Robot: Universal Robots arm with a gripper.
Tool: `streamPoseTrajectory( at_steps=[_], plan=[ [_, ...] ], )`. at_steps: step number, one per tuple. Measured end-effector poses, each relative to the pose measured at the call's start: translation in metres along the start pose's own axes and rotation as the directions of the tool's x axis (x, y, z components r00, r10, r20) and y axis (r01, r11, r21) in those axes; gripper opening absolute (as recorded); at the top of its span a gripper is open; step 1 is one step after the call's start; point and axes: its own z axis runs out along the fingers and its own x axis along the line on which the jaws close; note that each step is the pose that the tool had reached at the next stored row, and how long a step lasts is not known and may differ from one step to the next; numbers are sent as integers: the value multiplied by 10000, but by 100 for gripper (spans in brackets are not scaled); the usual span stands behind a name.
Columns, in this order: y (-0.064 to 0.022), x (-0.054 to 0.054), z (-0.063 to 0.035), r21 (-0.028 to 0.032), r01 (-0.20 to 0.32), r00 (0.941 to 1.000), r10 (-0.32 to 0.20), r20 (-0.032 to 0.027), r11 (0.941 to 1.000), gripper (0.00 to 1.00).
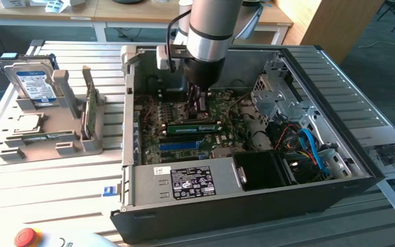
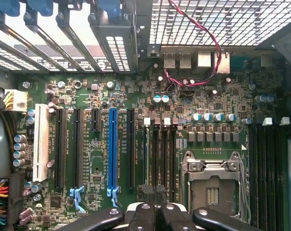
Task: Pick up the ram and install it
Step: 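Press down the ram until it locks into place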
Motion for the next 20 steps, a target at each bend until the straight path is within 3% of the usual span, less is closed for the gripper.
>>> streamPoseTrajectory(
  at_steps=[15,20],
  plan=[
    [-2,0,137,-34,-1,10000,1,-26,10000,11],
    [-2,1,138,-34,-2,10000,1,-29,10000,11]
  ],
)
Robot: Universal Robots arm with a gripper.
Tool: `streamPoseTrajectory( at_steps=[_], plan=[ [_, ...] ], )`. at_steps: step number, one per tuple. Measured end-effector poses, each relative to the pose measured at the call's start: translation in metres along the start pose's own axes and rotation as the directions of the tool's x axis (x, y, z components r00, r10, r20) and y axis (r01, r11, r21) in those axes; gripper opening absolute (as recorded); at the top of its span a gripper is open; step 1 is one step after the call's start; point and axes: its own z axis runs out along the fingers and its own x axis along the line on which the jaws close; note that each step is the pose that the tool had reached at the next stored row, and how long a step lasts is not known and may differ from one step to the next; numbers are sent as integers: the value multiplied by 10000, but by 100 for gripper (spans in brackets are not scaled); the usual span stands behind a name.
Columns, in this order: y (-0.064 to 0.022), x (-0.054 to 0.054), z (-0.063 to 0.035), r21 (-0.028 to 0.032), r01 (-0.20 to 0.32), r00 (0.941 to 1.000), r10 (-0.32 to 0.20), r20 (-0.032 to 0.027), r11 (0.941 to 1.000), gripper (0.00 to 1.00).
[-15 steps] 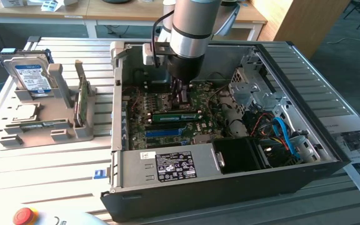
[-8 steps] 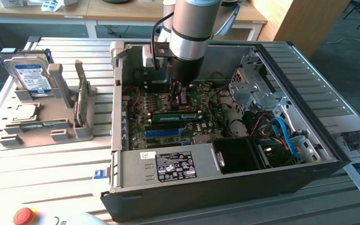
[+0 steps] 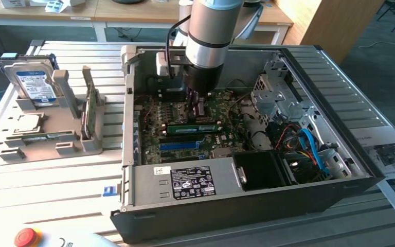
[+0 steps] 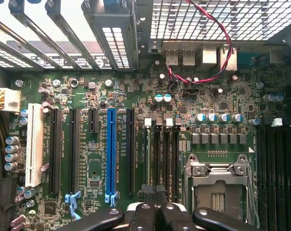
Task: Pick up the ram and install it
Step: 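Press down the ram until it locks into place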
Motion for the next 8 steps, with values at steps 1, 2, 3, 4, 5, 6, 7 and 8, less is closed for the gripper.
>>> streamPoseTrajectory(
  at_steps=[1,2,3,4,5,6,7,8],
  plan=[
    [1,2,1,1,-1,10000,1,2,10000,11],
    [1,4,1,1,-2,10000,2,3,10000,11],
    [1,5,1,1,-2,10000,2,3,10000,11],
    [0,5,1,1,-1,10000,1,2,10000,11],
    [-1,5,1,1,0,10000,0,2,10000,11],
    [0,6,1,0,0,10000,0,1,10000,11],
    [0,6,1,0,0,10000,0,1,10000,11],
    [0,8,1,0,0,10000,0,1,10000,11]
  ],
)
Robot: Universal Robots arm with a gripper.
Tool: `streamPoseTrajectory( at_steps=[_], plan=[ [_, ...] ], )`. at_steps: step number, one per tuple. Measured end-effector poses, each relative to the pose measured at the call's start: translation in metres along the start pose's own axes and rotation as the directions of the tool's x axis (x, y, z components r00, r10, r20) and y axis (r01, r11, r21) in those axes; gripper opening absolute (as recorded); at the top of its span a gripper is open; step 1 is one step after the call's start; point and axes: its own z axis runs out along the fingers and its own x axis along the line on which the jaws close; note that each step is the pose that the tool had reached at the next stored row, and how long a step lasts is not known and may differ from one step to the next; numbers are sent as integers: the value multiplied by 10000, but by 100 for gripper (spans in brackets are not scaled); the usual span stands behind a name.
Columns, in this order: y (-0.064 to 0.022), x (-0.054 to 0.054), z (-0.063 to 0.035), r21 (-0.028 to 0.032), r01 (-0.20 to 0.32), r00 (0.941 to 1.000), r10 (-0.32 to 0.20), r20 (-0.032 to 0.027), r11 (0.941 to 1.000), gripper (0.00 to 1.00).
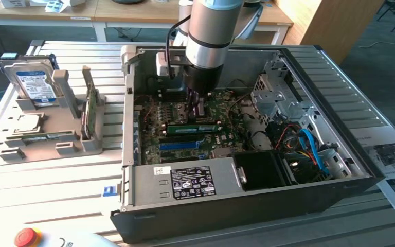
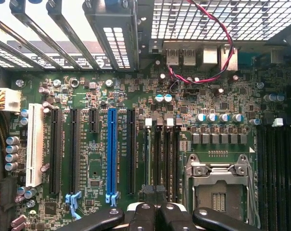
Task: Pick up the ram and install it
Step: 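Press down the ram until it locks into place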
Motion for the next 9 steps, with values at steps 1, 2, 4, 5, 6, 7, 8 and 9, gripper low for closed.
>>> streamPoseTrajectory(
  at_steps=[1,2,4,5,6,7,8,9],
  plan=[
    [0,2,1,0,1,10000,-1,0,10000,11],
    [0,2,1,0,0,10000,0,0,10000,11],
    [0,2,1,0,-1,10000,1,-1,10000,11],
    [0,2,1,0,0,10000,0,0,10000,11],
    [0,2,1,0,1,10000,-1,0,10000,11],
    [0,3,3,0,0,10000,0,0,10000,11],
    [-1,3,9,2,1,10000,-1,3,10000,11],
    [-1,3,17,0,1,10000,-1,1,10000,11]
  ],
)
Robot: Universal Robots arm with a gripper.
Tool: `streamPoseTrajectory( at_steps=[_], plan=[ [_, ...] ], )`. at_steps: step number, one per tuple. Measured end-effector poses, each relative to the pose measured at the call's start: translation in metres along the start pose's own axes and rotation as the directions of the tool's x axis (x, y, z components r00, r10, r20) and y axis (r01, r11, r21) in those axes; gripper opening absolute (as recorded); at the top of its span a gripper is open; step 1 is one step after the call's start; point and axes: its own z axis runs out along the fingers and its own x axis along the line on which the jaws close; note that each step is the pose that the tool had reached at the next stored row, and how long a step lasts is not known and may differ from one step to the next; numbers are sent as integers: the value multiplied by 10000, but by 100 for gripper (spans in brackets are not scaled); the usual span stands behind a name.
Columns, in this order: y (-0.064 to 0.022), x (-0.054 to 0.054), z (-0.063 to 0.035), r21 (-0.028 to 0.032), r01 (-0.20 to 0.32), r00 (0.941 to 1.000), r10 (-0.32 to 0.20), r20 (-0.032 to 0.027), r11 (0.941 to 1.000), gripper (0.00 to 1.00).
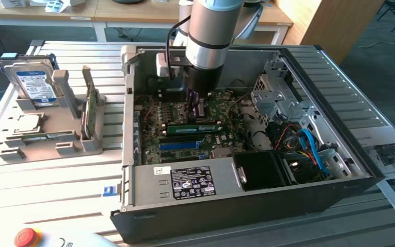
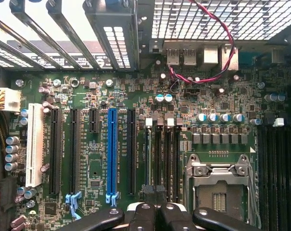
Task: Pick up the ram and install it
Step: 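Press down the ram until it locks into place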
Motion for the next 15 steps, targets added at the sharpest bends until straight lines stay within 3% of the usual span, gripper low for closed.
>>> streamPoseTrajectory(
  at_steps=[15],
  plan=[
    [-2,0,63,-1,0,10000,0,-3,10000,11]
  ],
)
